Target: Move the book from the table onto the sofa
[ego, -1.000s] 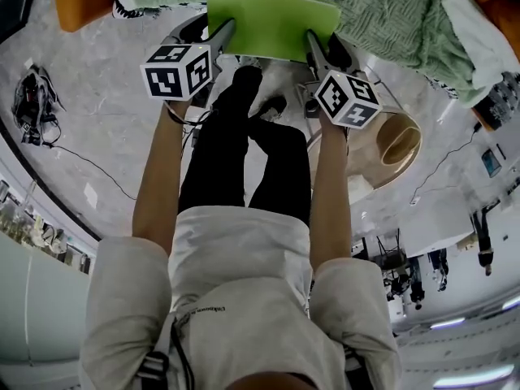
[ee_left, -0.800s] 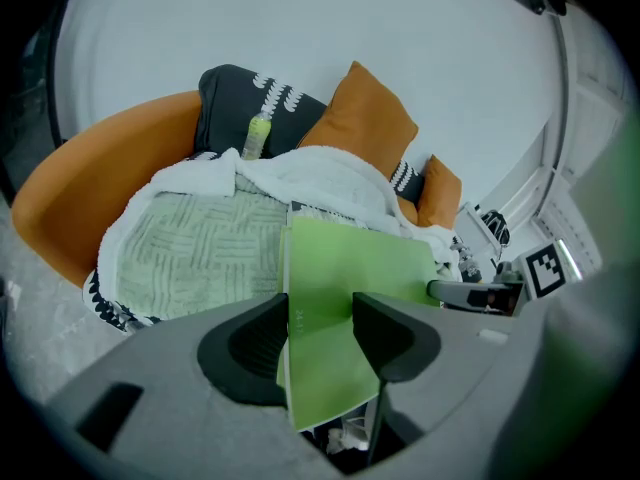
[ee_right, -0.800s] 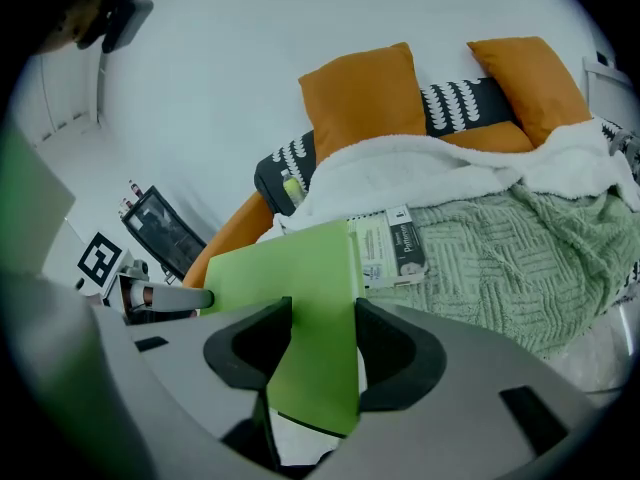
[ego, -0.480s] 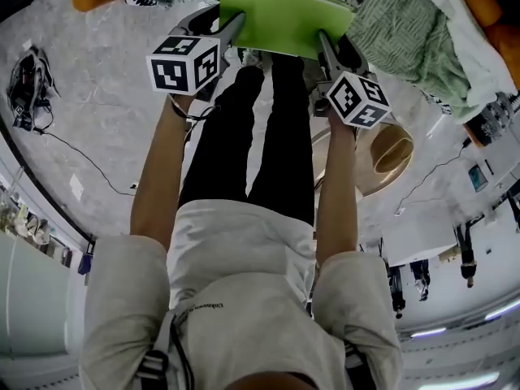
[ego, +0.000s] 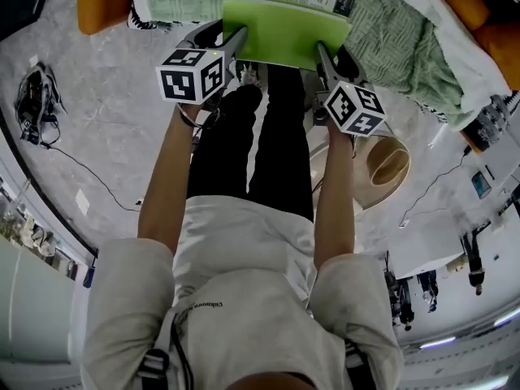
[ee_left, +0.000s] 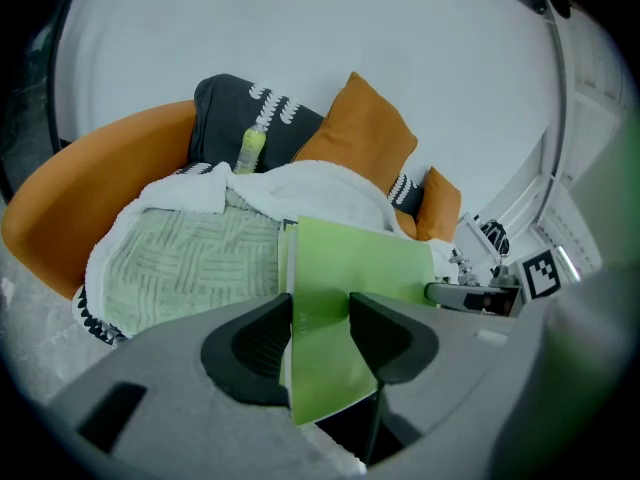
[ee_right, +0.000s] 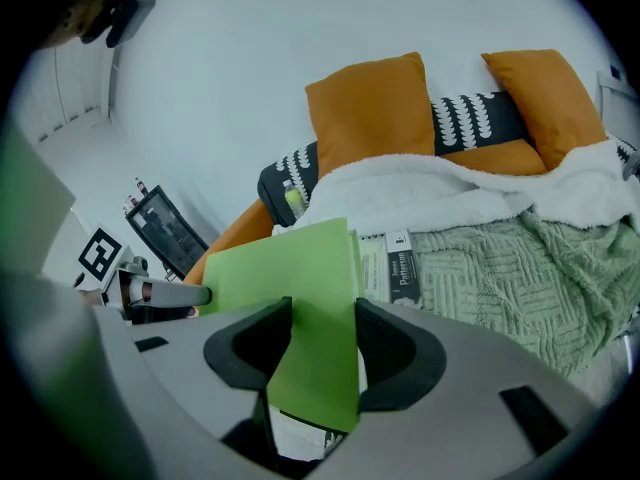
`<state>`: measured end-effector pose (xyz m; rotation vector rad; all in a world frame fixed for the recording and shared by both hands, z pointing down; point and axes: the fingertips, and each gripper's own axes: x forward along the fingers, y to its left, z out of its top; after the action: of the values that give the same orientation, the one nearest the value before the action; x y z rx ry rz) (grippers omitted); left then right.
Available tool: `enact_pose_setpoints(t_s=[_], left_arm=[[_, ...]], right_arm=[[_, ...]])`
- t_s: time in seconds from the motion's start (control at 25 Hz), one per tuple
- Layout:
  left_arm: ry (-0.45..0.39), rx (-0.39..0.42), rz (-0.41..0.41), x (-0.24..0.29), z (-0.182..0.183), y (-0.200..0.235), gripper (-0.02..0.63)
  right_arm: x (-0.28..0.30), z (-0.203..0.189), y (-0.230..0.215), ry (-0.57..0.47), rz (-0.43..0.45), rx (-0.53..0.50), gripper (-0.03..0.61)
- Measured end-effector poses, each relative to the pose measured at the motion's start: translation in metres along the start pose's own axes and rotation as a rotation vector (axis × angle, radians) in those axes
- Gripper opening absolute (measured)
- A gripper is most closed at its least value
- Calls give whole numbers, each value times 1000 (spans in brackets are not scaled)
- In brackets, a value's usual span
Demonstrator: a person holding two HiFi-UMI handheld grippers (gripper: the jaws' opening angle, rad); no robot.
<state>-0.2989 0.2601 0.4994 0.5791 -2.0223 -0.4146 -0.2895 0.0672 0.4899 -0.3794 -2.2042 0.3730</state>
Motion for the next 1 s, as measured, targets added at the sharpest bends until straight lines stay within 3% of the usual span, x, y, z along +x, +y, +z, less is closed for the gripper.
enact_pose_setpoints(t_s=[0.2, 0.56, 1.0], left_arm=[[37, 8, 3, 24, 6, -7, 195], [55, 48, 4, 66, 52, -19, 195], [75, 6, 17, 94, 83, -22, 195]], right_arm=[[8, 4, -24, 13, -10, 29, 183], [31, 45, -60, 9, -17, 66, 183], [51, 80, -82, 52, -10, 64, 183]])
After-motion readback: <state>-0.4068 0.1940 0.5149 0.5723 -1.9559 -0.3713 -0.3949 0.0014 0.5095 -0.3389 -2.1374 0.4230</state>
